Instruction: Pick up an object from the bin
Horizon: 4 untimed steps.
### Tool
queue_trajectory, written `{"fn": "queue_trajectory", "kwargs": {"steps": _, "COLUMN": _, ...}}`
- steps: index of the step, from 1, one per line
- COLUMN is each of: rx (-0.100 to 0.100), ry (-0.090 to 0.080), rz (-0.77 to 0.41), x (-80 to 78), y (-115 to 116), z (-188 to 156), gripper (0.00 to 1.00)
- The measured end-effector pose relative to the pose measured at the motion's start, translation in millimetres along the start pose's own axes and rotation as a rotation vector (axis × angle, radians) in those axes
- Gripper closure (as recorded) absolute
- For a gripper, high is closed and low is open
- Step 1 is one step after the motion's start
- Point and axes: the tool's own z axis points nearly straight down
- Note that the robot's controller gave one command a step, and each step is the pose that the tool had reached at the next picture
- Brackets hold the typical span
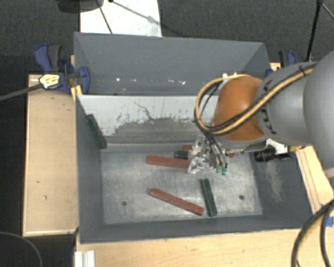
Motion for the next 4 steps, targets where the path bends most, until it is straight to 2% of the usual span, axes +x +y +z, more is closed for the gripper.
{"fn": "queue_trajectory", "kwargs": {"steps": 1, "rx": 0.007, "ry": 0.029, "rz": -0.042, "x": -18.4, "y": 1, "z": -146, "gripper": 1.00}}
{"fn": "queue_trajectory", "kwargs": {"steps": 2, "rx": 0.007, "ry": 0.032, "rz": -0.042, "x": -17.6, "y": 1, "z": -145, "gripper": 1.00}}
{"fn": "queue_trajectory", "kwargs": {"steps": 3, "rx": 0.006, "ry": 0.034, "rz": -0.117, "x": -0.1, "y": 4, "z": -63, "gripper": 0.00}}
{"fn": "queue_trajectory", "kwargs": {"steps": 4, "rx": 0.006, "ry": 0.033, "rz": -0.117, "x": -0.5, "y": 4, "z": -63, "gripper": 0.00}}
